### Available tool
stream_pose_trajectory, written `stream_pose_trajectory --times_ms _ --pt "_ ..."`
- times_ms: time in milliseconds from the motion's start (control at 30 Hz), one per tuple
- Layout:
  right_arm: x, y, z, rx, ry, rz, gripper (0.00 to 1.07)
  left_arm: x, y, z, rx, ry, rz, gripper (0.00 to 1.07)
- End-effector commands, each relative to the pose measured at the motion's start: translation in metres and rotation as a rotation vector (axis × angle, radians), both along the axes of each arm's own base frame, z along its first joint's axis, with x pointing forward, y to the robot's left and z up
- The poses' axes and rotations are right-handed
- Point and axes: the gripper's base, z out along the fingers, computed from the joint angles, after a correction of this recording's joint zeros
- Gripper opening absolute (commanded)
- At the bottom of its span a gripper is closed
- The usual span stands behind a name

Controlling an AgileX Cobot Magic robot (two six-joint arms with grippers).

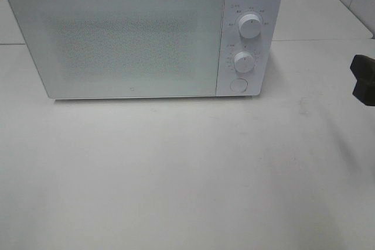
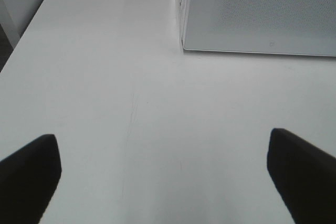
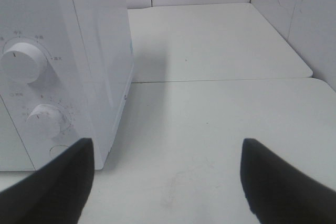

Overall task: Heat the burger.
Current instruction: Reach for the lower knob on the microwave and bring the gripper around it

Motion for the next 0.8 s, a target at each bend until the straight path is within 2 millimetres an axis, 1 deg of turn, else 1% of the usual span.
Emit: stream_pose_trajectory --times_ms 33,67,167,200,233,267,300,367,400,433,467,533,600,633,667,700,733,767,800 --pt "0.003 0.007 -0.007 -0.048 -0.018 0.009 0.75 -0.003 0.000 -0.001 -0.001 -0.023 -0.001 1.00" --pt "0.004 0.013 -0.012 -0.060 -0.010 0.010 0.75 -0.003 0.000 -0.001 -0.001 -0.023 -0.001 1.00" --pt "0.005 0.016 -0.015 -0.068 -0.010 0.013 0.75 -0.003 0.000 -0.001 -0.001 -0.023 -0.001 1.00" --pt "0.006 0.025 -0.018 -0.091 -0.017 0.032 0.75 -0.003 0.000 -0.001 -0.001 -0.023 -0.001 1.00" --pt "0.006 0.029 -0.021 -0.105 -0.018 0.040 0.75 -0.003 0.000 -0.001 -0.001 -0.023 -0.001 1.00" --pt "0.006 0.029 -0.021 -0.105 -0.018 0.040 0.75 -0.003 0.000 -0.001 -0.001 -0.023 -0.001 1.00" --pt "0.006 0.037 -0.025 -0.122 -0.022 0.048 0.75 -0.003 0.000 -0.001 -0.001 -0.023 -0.001 1.00" --pt "0.006 0.039 -0.026 -0.123 -0.025 0.041 0.75 -0.003 0.000 -0.001 -0.001 -0.023 -0.001 1.00" --pt "0.005 0.046 -0.030 -0.131 -0.033 0.030 0.75 -0.003 0.000 -0.001 -0.001 -0.023 -0.001 1.00" --pt "0.004 0.048 -0.030 -0.131 -0.044 0.021 0.75 -0.003 0.000 -0.001 -0.001 -0.023 -0.001 1.00" --pt "0.004 0.048 -0.030 -0.131 -0.044 0.021 0.75 -0.003 0.000 -0.001 -0.001 -0.023 -0.001 1.00" --pt "0.004 0.063 -0.037 -0.128 -0.028 -0.002 0.75 -0.003 0.000 -0.001 -0.001 -0.023 -0.001 1.00" --pt "0.005 0.067 -0.038 -0.131 -0.025 -0.007 0.75 -0.003 0.000 -0.001 -0.001 -0.023 -0.001 1.00" --pt "0.008 0.077 -0.038 -0.145 -0.029 0.001 0.75 -0.003 0.000 -0.001 -0.001 -0.023 -0.001 1.00" --pt "0.008 0.077 -0.038 -0.145 -0.029 0.001 0.75 -0.003 0.000 -0.001 -0.001 -0.023 -0.001 1.00" --pt "0.009 0.082 -0.039 -0.153 -0.027 0.007 0.75 -0.003 0.000 -0.001 -0.001 -0.023 -0.001 1.00" --pt "0.012 0.093 -0.039 -0.163 -0.031 0.019 0.75 -0.003 0.000 -0.001 -0.001 -0.023 -0.001 1.00" --pt "0.012 0.093 -0.039 -0.163 -0.031 0.019 0.75 -0.003 0.000 -0.001 -0.001 -0.023 -0.001 1.00" --pt "0.014 0.103 -0.040 -0.166 -0.038 0.024 0.75 -0.003 0.000 -0.001 -0.001 -0.023 -0.001 1.00"
